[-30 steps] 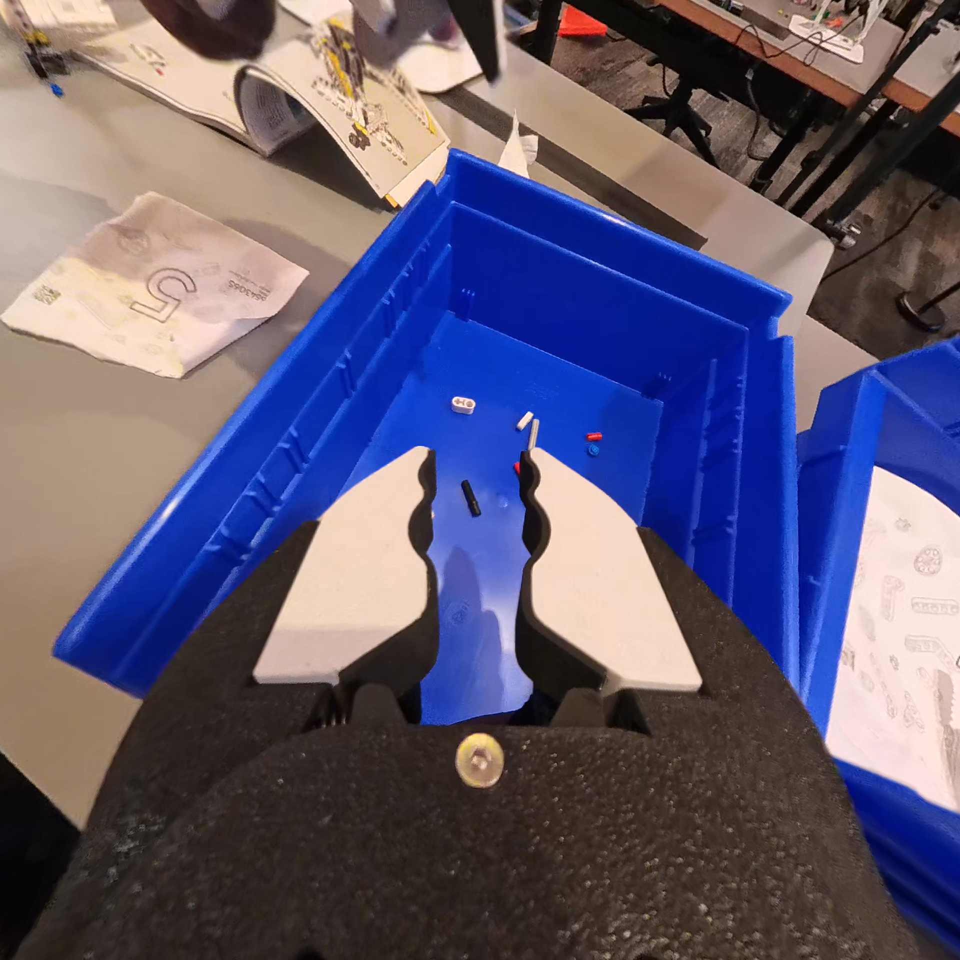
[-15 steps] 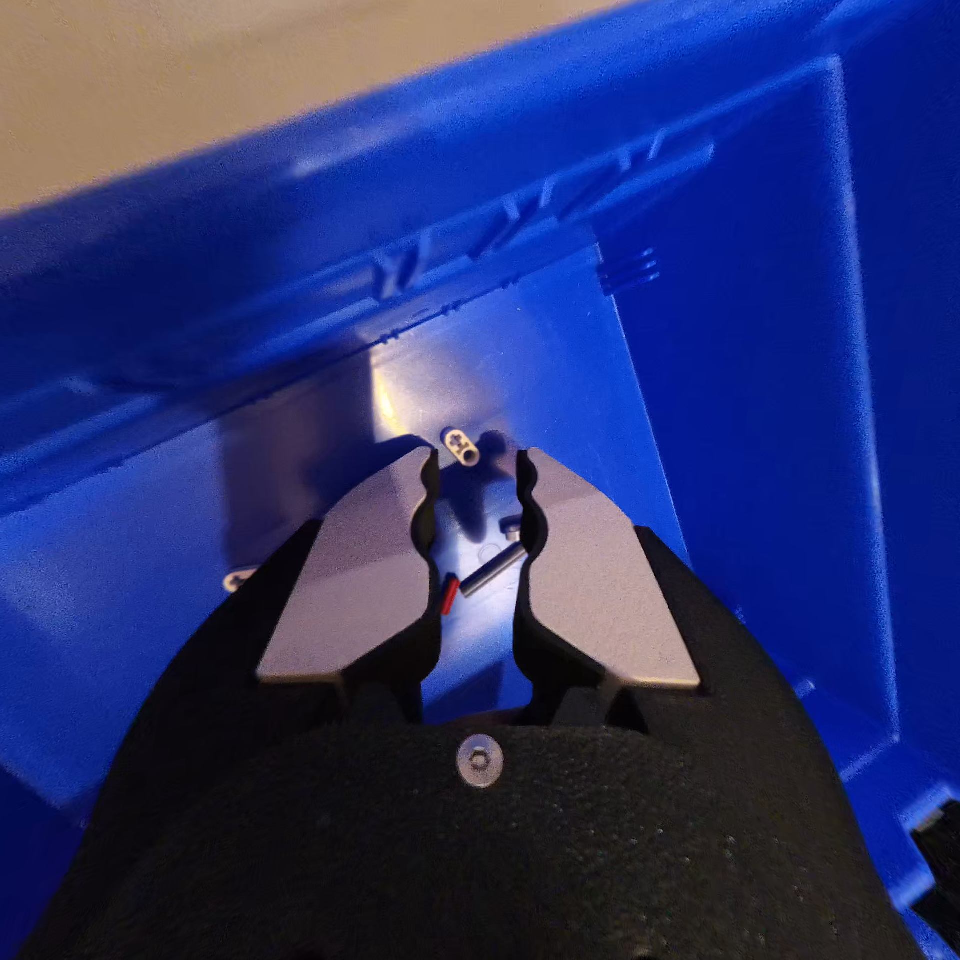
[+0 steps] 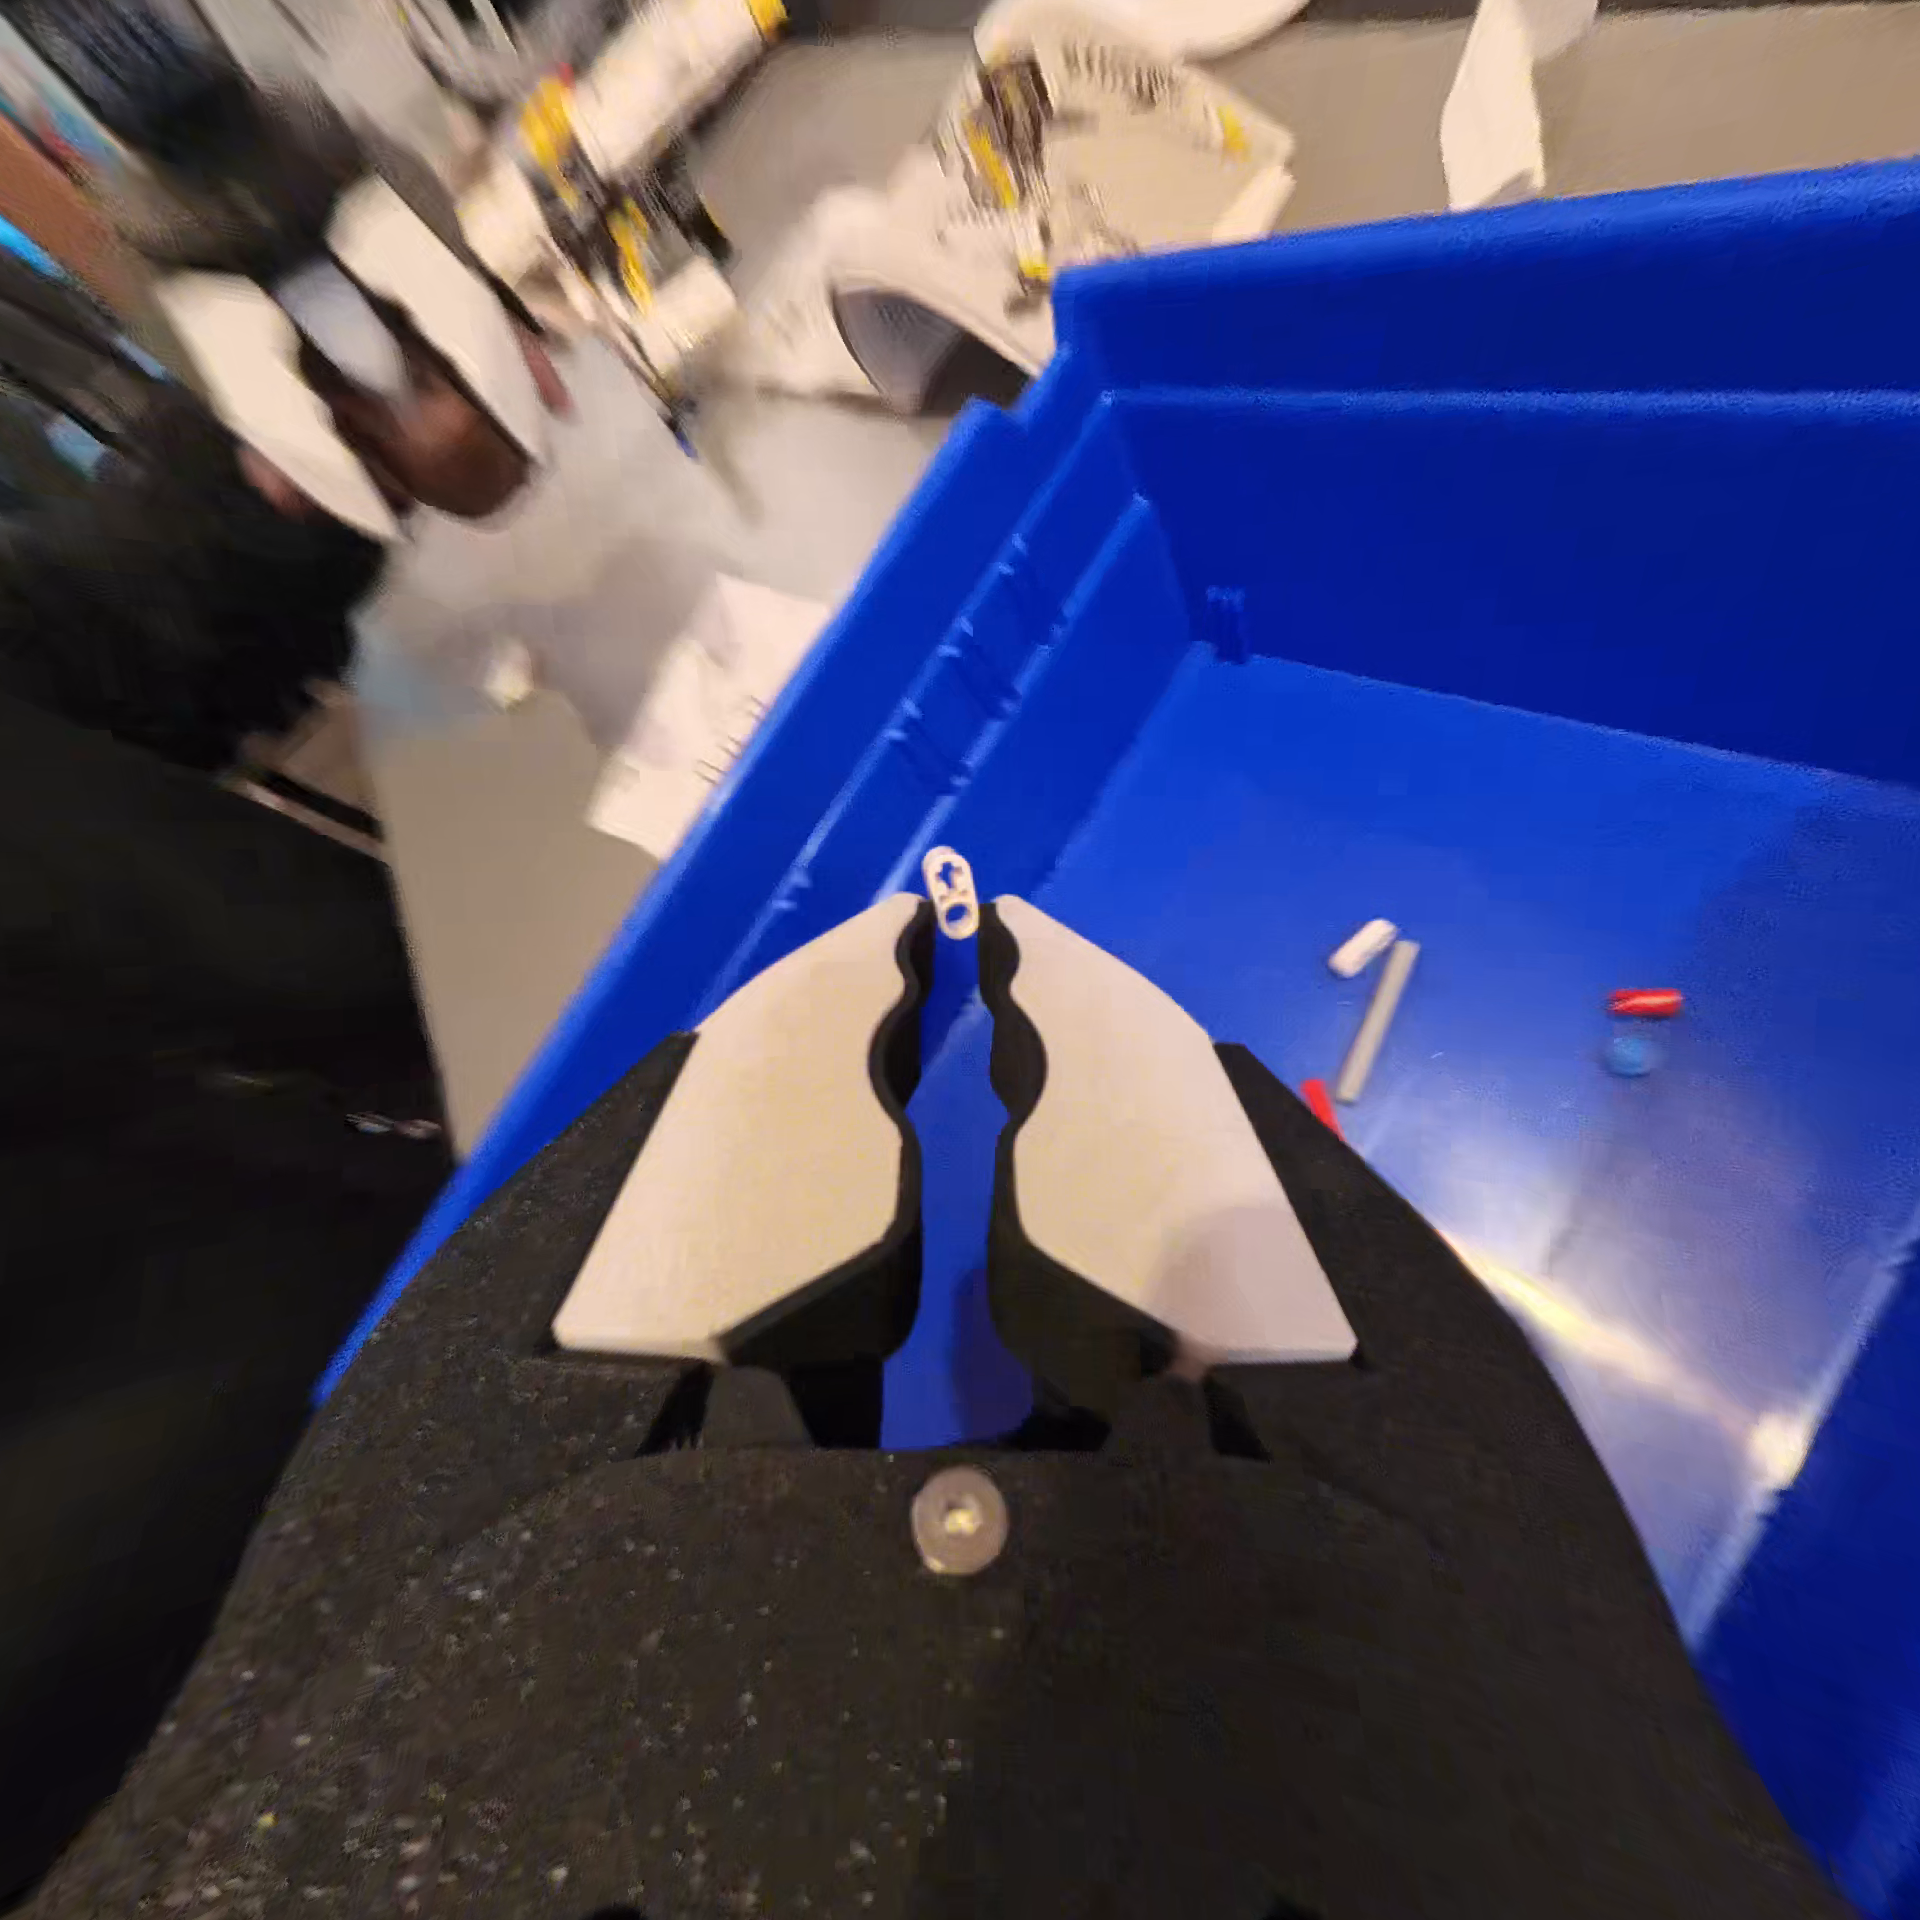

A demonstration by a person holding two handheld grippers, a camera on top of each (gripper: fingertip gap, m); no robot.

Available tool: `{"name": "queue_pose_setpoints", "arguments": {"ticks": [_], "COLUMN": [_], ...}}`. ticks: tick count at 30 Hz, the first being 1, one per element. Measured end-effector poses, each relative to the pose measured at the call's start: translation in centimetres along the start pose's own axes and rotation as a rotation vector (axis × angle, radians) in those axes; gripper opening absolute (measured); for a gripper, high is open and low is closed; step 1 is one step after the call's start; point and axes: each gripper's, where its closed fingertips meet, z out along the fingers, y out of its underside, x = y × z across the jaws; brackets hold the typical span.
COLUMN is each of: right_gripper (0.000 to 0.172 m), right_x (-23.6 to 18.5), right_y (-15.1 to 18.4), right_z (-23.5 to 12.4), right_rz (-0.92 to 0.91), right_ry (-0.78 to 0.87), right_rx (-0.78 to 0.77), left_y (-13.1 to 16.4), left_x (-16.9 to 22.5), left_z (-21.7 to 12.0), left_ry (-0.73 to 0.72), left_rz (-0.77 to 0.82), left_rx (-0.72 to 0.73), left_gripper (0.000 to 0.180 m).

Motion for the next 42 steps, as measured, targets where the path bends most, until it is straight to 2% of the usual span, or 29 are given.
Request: {"name": "queue_pose_setpoints", "arguments": {"ticks": [5, 17, 20, 22, 27, 32, 36, 39, 42], "right_gripper": [0.008, 0.008, 0.008, 0.019, 0.038, 0.040, 0.038, 0.037, 0.037], "right_x": [-1.7, -1.3, 0.1, 1.1, 0.9, -2.3, -6.5, -10.4, -15.1], "right_y": [-0.3, 0.1, 0.8, 1.6, 2.1, 0.5, -1.2, -1.7, -1.2], "right_z": [-2.0, -1.5, -1.4, -1.2, -1.4, -1.7, -0.1, 3.0, 8.2], "right_rz": [0.075, 0.045, 0.012, -0.034, -0.185, -0.345, -0.449, -0.531, -0.605], "right_ry": [-0.090, -0.036, 0.074, 0.180, 0.385, 0.496, 0.505, 0.460, 0.339], "right_rx": [0.149, 0.145, 0.100, 0.032, -0.103, -0.170, -0.199, -0.231, -0.249], "left_y": [0.4, -1.0, -1.1, -1.0, -0.4, 3.4, 9.2, 14.5, 18.6], "left_x": [0.2, 0.4, 0.5, 0.3, -0.9, -1.4, 0.4, 2.2, 3.2], "left_z": [0.8, 3.2, 3.4, 3.0, -0.9, -8.1, -12.8, -14.7, -15.6], "left_ry": [0.030, 0.057, 0.058, 0.038, -0.092, -0.286, -0.370, -0.380, -0.366], "left_rz": [-0.011, 0.004, 0.011, 0.012, 0.017, 0.007, 0.013, 0.058, 0.141], "left_rx": [-0.014, -0.020, -0.030, -0.031, 0.004, 0.033, -0.030, -0.149, -0.256], "left_gripper": [0.041, 0.041, 0.041, 0.041, 0.041, 0.044, 0.050, 0.054, 0.056]}}
